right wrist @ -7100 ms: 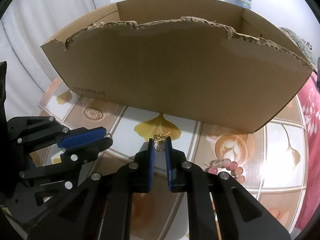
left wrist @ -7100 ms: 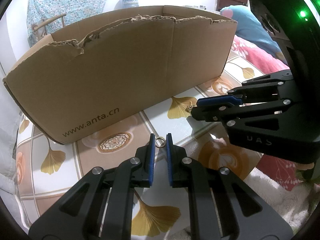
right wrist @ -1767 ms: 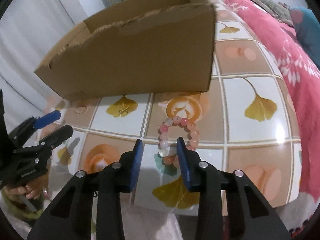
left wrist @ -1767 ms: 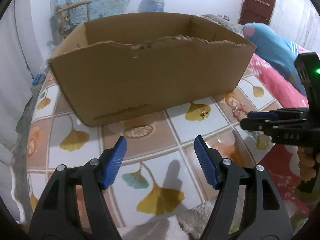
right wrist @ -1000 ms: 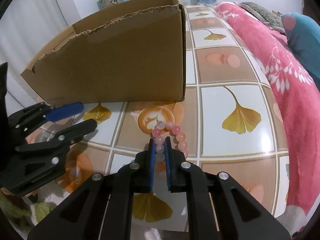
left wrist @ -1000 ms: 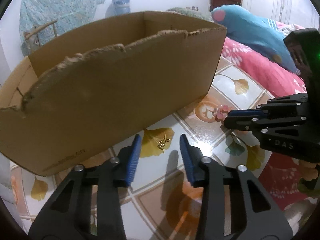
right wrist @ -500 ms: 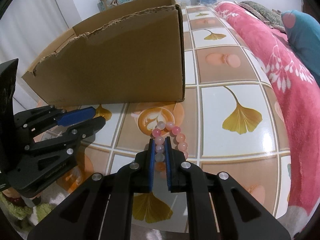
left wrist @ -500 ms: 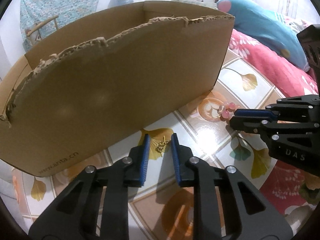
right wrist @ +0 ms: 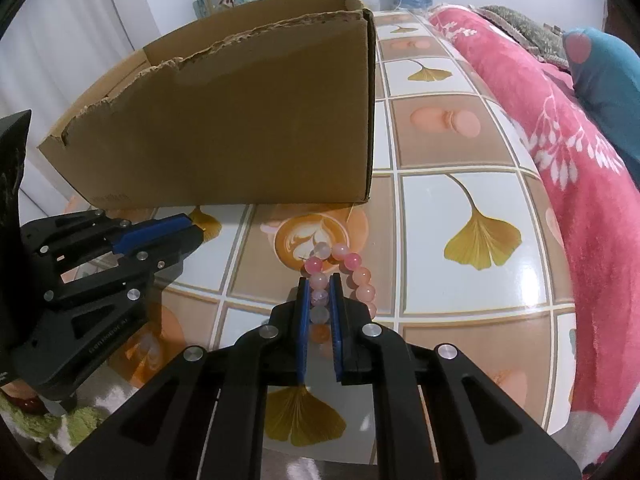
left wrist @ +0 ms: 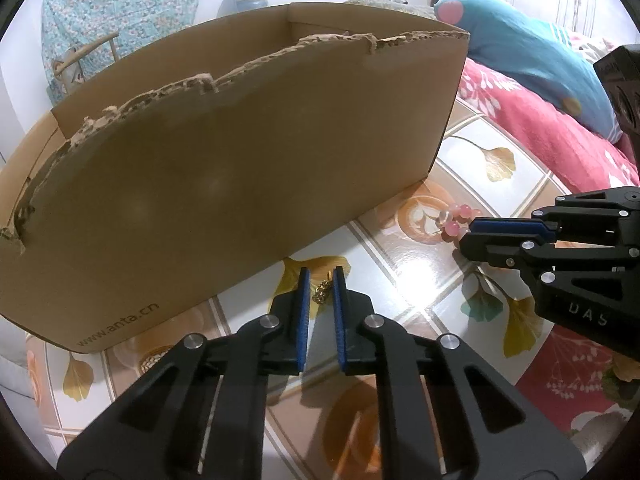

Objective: Organize jewelry
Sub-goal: 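Lower the right gripper onto the pink bead bracelet and close it, then lift the pink bead bracelet with the right gripper and carry it over the box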

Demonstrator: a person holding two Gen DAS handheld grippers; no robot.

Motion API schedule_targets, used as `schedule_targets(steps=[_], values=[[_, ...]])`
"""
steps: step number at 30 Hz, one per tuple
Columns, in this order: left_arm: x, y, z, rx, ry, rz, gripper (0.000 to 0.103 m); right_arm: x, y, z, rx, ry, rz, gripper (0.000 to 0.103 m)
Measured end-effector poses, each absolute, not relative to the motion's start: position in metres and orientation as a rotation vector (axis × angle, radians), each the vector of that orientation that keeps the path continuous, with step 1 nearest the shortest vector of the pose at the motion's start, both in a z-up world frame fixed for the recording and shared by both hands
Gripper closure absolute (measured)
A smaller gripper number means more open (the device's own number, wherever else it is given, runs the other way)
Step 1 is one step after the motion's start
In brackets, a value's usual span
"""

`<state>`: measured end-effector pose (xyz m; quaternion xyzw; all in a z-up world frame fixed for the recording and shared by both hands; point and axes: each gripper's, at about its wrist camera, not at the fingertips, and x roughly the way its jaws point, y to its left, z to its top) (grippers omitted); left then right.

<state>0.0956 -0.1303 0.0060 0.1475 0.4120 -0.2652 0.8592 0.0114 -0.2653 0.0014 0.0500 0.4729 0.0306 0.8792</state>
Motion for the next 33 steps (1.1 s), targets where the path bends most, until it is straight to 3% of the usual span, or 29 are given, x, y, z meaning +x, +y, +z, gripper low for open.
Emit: schedule_targets(steps=[17, 21, 33], values=[[0.096, -0.124, 0.005, 0.296, 0.851, -0.563, 0.094, 0.013, -0.266, 0.002, 0.105, 1.004, 0.057, 0.093], [0.096, -0.122, 0.004, 0.298, 0.841, -0.561, 0.1, 0.014, -0.266, 0.002, 0.112, 1.001, 0.054, 0.093], [0.086, -0.108, 0.011, 0.263, 0.76, -0.611, 0.101, 0.01, -0.274, 0.007, 0.164, 0.987, 0.032, 0.093]])
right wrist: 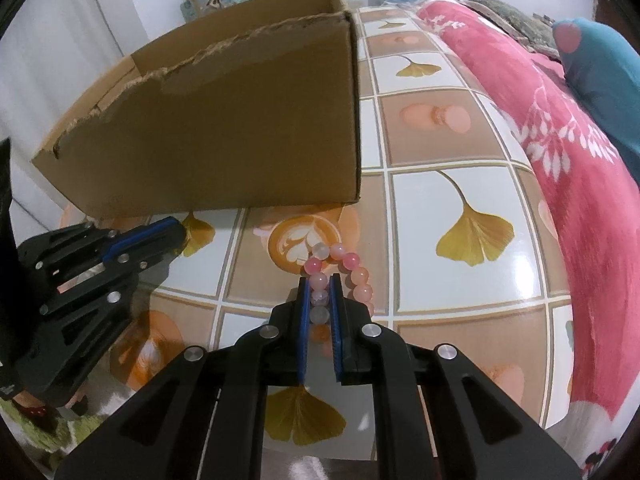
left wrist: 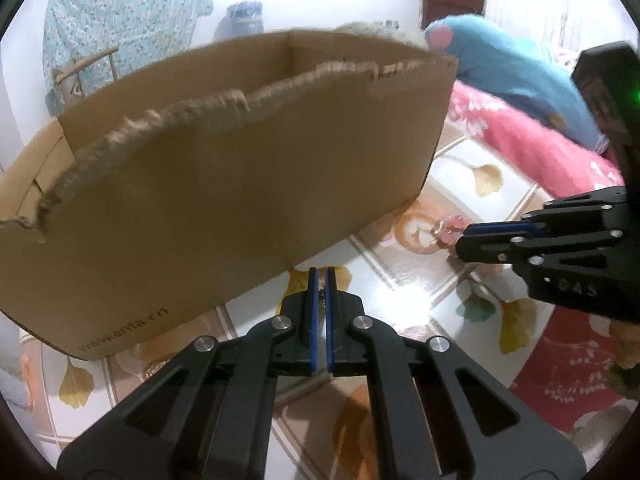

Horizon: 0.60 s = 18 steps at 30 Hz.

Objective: Organize jewelry
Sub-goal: 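Lift the pink bead bracelet with the right gripper and carry it over the box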

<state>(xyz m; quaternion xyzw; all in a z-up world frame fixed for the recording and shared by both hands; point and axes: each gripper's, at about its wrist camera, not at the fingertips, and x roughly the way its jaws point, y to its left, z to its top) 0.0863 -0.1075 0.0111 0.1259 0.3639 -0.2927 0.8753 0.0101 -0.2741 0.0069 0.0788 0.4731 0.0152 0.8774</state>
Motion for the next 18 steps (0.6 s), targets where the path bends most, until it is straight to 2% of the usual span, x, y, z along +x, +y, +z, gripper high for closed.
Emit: schedule_targets(steps=[11, 18], values=[[0.062, -0.083, 0.055, 0.203, 0.663, -0.647, 0.101, -0.004, -0.294, 0.04, 0.278, 0.882, 0.078, 0.093], [0.047, -0.065, 0.107, 0.151, 0.569, -0.684, 0.101, -0.01, -0.296, 0.084, 0.269, 0.776, 0.15, 0.093]])
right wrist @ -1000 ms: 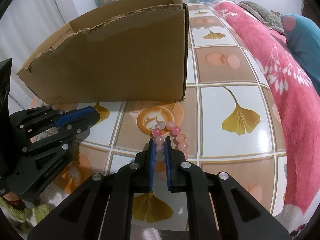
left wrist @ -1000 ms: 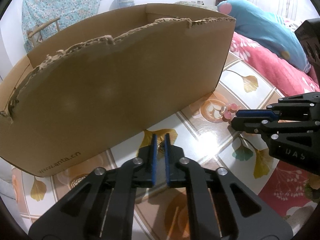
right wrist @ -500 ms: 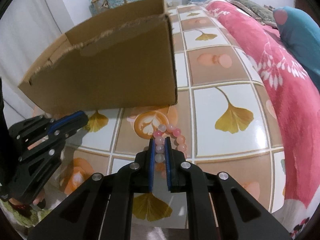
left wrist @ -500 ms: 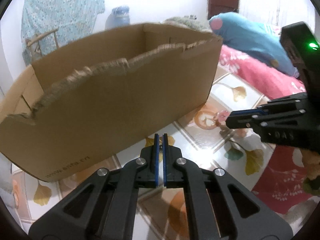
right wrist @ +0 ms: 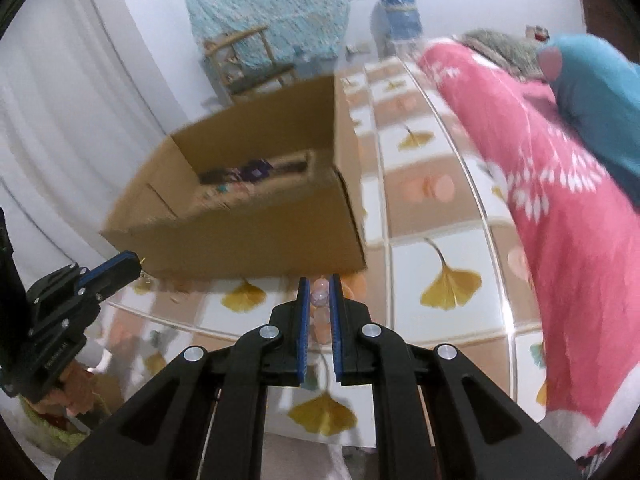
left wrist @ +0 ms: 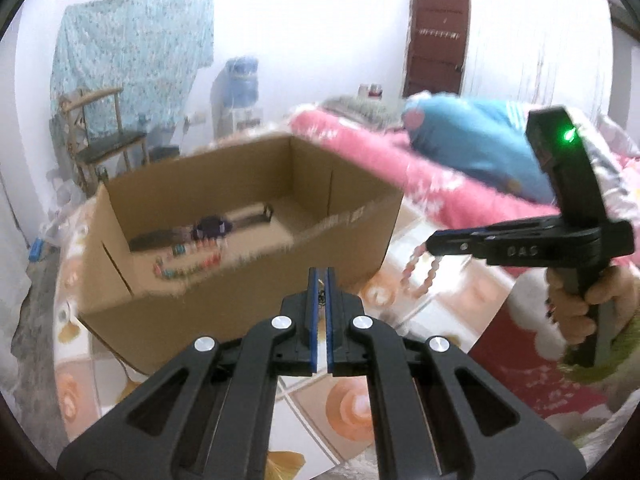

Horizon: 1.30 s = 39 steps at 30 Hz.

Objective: Organize jewelry

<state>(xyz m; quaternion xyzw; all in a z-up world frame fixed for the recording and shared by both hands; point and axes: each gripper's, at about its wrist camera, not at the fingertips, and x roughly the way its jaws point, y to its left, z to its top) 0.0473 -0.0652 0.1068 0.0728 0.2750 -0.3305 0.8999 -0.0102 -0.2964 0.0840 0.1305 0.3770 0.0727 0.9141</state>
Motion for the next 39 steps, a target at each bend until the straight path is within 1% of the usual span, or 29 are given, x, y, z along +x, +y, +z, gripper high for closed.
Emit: schedule_targets(steps=[7, 10, 13, 17, 19, 23, 26, 29, 34, 35, 36, 37, 39], values=[[0.061, -0.065, 0.166, 0.105, 0.472, -0.754, 0.101, -0.001, -0.29, 0.151, 0.179, 0.616, 0.265, 0.093], [0.087, -0.07, 0.174, 0.076, 0.521, -0.806, 0.101, 0.017, -0.289, 0.174, 0.154, 0.579, 0.328, 0.093], [0.127, -0.08, 0.166, 0.031, 0.654, -0.853, 0.101, 0.049, -0.288, 0.185, 0.127, 0.605, 0.388, 0.093], [0.189, -0.095, 0.129, -0.038, 0.915, -0.884, 0.101, 0.107, -0.287, 0.173, 0.129, 0.747, 0.442, 0.093], [0.207, -0.097, 0.113, -0.028, 0.992, -0.875, 0.101, 0.13, -0.286, 0.161, 0.125, 0.826, 0.46, 0.093], [0.228, -0.108, 0.092, -0.011, 1.099, -0.889, 0.101, 0.176, -0.282, 0.126, 0.109, 0.983, 0.458, 0.093], [0.24, -0.115, 0.077, -0.001, 1.18, -0.89, 0.101, 0.193, -0.278, 0.109, 0.077, 1.039, 0.438, 0.093], [0.247, -0.123, 0.067, 0.06, 1.211, -0.854, 0.101, 0.199, -0.273, 0.103, 0.047, 1.057, 0.432, 0.093], [0.253, -0.123, 0.061, 0.045, 1.255, -0.854, 0.099, 0.206, -0.268, 0.104, 0.016, 1.067, 0.432, 0.093], [0.253, -0.122, 0.061, 0.033, 1.263, -0.856, 0.096, 0.207, -0.267, 0.103, 0.01, 1.072, 0.431, 0.093], [0.255, -0.121, 0.06, 0.019, 1.273, -0.858, 0.088, 0.208, -0.267, 0.103, 0.005, 1.076, 0.429, 0.093], [0.256, -0.119, 0.06, -0.003, 1.285, -0.863, 0.085, 0.21, -0.266, 0.102, 0.001, 1.08, 0.428, 0.093], [0.256, -0.116, 0.06, -0.012, 1.279, -0.86, 0.084, 0.212, -0.264, 0.101, -0.006, 1.092, 0.421, 0.093]])
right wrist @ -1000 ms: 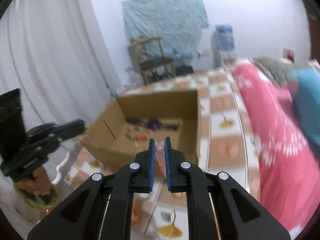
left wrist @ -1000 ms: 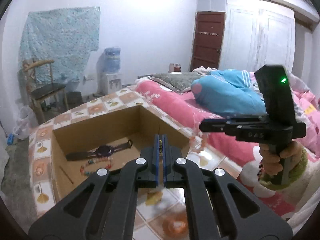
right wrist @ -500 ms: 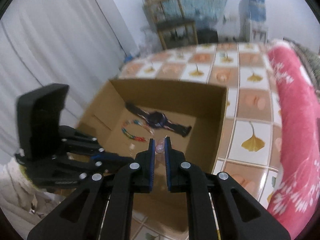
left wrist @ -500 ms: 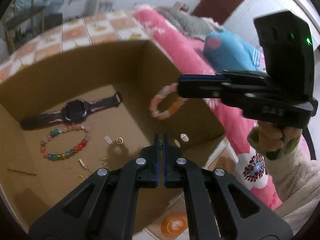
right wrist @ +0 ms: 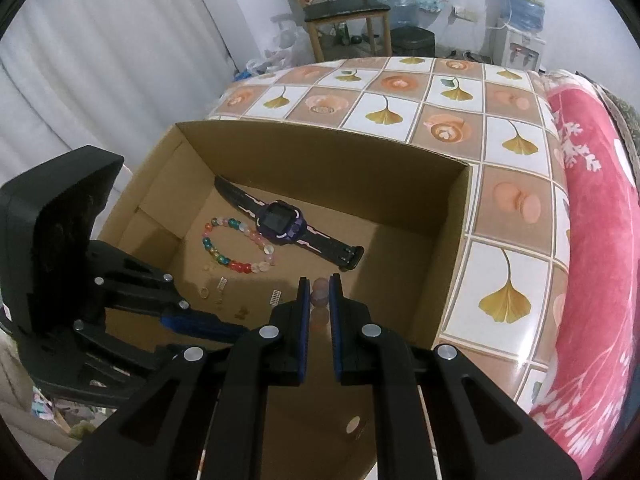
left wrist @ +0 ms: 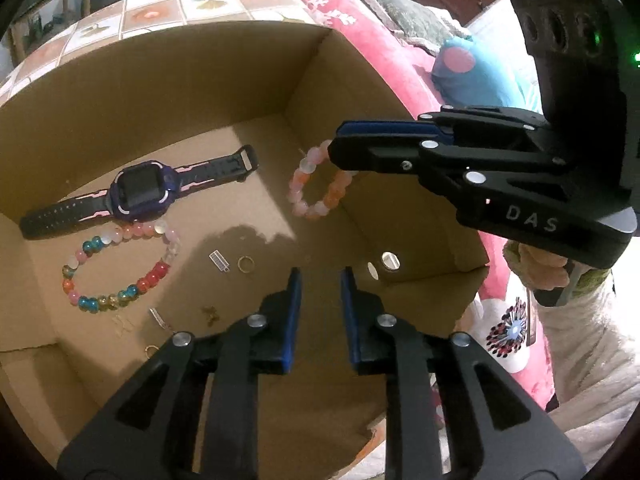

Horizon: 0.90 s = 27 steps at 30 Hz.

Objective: Organize jewelry

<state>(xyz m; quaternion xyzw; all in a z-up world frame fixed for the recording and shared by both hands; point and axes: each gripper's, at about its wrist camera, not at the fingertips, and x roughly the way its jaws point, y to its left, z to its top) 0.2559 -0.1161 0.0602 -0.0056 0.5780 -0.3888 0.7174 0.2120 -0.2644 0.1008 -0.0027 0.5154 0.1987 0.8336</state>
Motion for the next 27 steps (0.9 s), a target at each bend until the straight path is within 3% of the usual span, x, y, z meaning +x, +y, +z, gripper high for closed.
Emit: schedule_targets(steps=[14, 27], values=[[0.211, -0.048, 0.108, -0.065, 0.994, -0.757, 0.068, 0.239, -0.227, 0.086, -0.081, 1.216, 0.4, 0.093], [0.132, 0.02, 0.102, -0.146, 0.818, -0.588, 0.053, 0.248, -0.214, 0.066, -0.184, 1.32, 0.235, 0.093]])
